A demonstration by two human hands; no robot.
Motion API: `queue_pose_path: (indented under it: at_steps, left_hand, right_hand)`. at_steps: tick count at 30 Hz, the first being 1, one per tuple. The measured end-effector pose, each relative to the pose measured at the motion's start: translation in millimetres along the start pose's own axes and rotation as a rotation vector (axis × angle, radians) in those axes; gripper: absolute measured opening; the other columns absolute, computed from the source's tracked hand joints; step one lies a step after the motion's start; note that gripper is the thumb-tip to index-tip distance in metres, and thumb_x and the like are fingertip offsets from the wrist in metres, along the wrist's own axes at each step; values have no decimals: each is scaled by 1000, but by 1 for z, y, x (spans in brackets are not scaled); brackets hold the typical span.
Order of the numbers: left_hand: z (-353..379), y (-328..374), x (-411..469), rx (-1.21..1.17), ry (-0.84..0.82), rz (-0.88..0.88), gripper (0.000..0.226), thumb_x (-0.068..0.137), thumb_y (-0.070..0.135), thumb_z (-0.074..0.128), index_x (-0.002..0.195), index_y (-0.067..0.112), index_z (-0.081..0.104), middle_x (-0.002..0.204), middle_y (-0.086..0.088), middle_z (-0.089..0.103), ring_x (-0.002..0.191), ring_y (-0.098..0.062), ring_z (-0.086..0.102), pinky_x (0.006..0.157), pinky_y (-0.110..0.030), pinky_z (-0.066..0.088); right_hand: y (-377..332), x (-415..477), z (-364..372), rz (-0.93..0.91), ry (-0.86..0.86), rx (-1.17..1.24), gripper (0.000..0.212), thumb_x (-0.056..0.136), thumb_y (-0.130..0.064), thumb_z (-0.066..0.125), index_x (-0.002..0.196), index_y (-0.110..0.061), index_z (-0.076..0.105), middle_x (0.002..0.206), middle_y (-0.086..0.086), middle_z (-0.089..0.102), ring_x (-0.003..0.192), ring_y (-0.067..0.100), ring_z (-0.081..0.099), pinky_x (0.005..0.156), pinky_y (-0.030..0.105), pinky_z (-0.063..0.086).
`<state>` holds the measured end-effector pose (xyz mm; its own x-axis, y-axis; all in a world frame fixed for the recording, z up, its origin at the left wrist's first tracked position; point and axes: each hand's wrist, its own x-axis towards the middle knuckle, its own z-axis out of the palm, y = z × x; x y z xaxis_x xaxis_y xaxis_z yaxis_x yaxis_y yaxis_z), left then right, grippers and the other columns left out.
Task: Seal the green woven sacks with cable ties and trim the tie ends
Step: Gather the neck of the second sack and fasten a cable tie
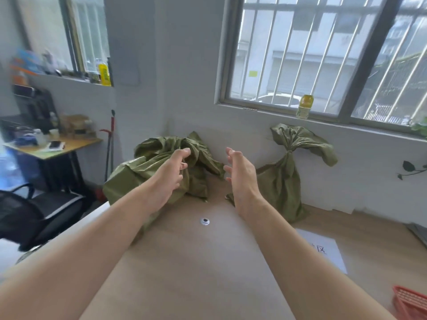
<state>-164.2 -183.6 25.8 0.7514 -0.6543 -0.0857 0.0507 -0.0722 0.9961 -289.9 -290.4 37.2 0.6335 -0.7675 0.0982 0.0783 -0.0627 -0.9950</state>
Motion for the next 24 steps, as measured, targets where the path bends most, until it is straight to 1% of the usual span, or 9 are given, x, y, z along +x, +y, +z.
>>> queue_pose_path:
  at_steps: [3, 4, 7, 9, 11, 17, 19, 22, 24]
  left_hand:
    - [-45, -6, 12, 14, 16, -5, 91, 69, 67, 47, 151, 28, 48, 145, -2, 50, 141, -34, 44, 104, -38, 33]
    - [-56, -8, 16, 10, 15, -4, 88, 70, 66, 47, 150, 29, 49, 147, -4, 50, 136, -32, 47, 104, -39, 33]
    - [-80, -14, 34, -7, 31, 2, 67, 76, 61, 47, 137, 35, 56, 141, -5, 53, 108, -23, 53, 98, -38, 37]
    - [-93, -22, 52, -24, 53, -19, 45, 93, 55, 48, 132, 36, 59, 138, -6, 54, 116, -27, 53, 102, -40, 38]
    - [-104, -33, 74, -25, 78, -44, 39, 103, 48, 41, 133, 33, 61, 137, -5, 55, 133, -34, 49, 111, -44, 36]
    - [-119, -54, 142, 30, 138, -71, 28, 104, 47, 41, 115, 36, 65, 138, -8, 57, 137, -38, 48, 118, -51, 35]
    - [-121, -57, 169, 42, 138, -81, 35, 105, 48, 39, 122, 32, 65, 142, -10, 55, 138, -39, 47, 119, -52, 34]
    - [-125, -59, 207, 56, 123, -104, 48, 105, 49, 37, 141, 26, 59, 149, -10, 52, 140, -38, 45, 117, -47, 34]
    - [-127, -59, 229, 66, 109, -106, 49, 105, 48, 36, 144, 25, 56, 150, -11, 50, 139, -37, 45, 113, -45, 35]
  right_hand:
    - [9, 4, 43, 20, -2, 11, 26, 105, -33, 48, 123, -32, 66, 116, -18, 63, 130, 17, 58, 118, 41, 41]
    - [13, 8, 55, 26, -1, 13, 24, 105, -33, 48, 119, -32, 67, 116, -16, 64, 130, 18, 58, 118, 41, 41]
    - [26, 26, 83, 62, 0, 26, 31, 104, -35, 50, 131, -30, 65, 134, -10, 63, 133, 15, 56, 120, 44, 39]
    - [38, 43, 96, 89, -6, 31, 34, 105, -34, 50, 135, -27, 64, 132, -12, 63, 132, 14, 57, 120, 43, 39]
    - [51, 64, 107, 107, -17, 35, 37, 105, -34, 49, 138, -25, 63, 130, -14, 62, 132, 14, 56, 120, 43, 39]
    - [100, 139, 137, 172, -15, 84, 35, 105, -35, 51, 136, -26, 64, 125, -15, 64, 129, 15, 59, 119, 44, 41]
    - [112, 163, 144, 187, -25, 107, 35, 105, -35, 51, 136, -25, 64, 127, -12, 64, 129, 15, 59, 119, 44, 41]
    - [125, 200, 154, 206, -12, 124, 37, 106, -34, 51, 138, -21, 63, 131, -8, 64, 130, 16, 58, 119, 43, 42]
    - [132, 221, 160, 218, -12, 107, 40, 107, -33, 49, 143, -20, 60, 136, -4, 63, 131, 17, 57, 119, 43, 41]
